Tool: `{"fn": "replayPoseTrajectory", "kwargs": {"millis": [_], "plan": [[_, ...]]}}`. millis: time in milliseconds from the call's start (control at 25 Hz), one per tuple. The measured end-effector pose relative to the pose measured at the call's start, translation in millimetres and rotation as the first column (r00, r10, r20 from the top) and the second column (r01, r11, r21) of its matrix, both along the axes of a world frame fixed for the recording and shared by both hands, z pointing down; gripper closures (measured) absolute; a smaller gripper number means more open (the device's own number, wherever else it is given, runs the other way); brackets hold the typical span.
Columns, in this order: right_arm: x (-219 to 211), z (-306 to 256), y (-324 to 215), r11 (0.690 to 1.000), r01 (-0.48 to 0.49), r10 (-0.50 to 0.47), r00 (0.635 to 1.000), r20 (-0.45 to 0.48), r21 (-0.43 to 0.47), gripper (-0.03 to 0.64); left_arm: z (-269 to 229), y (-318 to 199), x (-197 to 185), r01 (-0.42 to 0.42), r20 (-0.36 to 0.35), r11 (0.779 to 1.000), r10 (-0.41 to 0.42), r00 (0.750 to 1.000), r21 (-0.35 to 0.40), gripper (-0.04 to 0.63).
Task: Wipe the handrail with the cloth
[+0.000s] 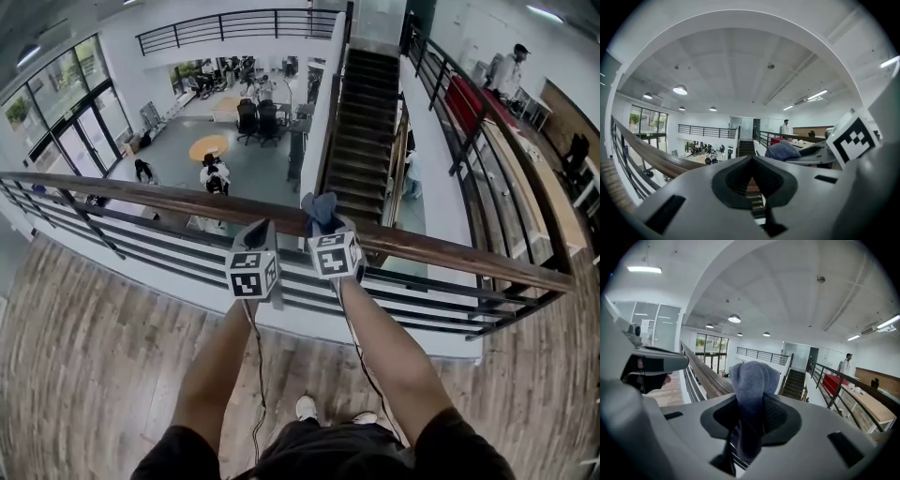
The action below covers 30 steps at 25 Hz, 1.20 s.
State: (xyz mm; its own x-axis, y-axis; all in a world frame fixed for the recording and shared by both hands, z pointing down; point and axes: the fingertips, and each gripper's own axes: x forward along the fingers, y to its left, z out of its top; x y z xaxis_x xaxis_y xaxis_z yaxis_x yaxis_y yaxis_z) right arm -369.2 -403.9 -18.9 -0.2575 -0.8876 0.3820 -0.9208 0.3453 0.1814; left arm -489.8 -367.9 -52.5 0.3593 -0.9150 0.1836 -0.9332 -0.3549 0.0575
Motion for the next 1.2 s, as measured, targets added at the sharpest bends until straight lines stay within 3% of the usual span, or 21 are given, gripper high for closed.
{"fn": "replayPoseTrajectory", "kwargs": {"millis": [200,640,1000,1200], "plan": [[-12,14,-12,0.999,0.018,-0.019,0.999,-0.051,-0.028,0.500,5,-5,-3,-0.003,0.009,1.000,0.003,1.000,-0.016,0.597],[-12,21,-18,0.998,-0.021,0.019,0.999,-0.049,-0.055,0.500,27,-5,-2,-0.014,0.026,0.998,0.016,1.000,-0.067,0.597],[49,23,1,0.992,-0.106,0.103,0.994,-0.039,-0.063,0.500,25,4,31,-0.062,0.027,0.996,0.064,0.998,-0.070,0.597],[94,21,12,0.985,-0.156,0.155,0.988,-0.024,-0.068,0.500,22,14,69,-0.142,-0.004,0.988,0.142,0.990,-0.065,0.597]]}}
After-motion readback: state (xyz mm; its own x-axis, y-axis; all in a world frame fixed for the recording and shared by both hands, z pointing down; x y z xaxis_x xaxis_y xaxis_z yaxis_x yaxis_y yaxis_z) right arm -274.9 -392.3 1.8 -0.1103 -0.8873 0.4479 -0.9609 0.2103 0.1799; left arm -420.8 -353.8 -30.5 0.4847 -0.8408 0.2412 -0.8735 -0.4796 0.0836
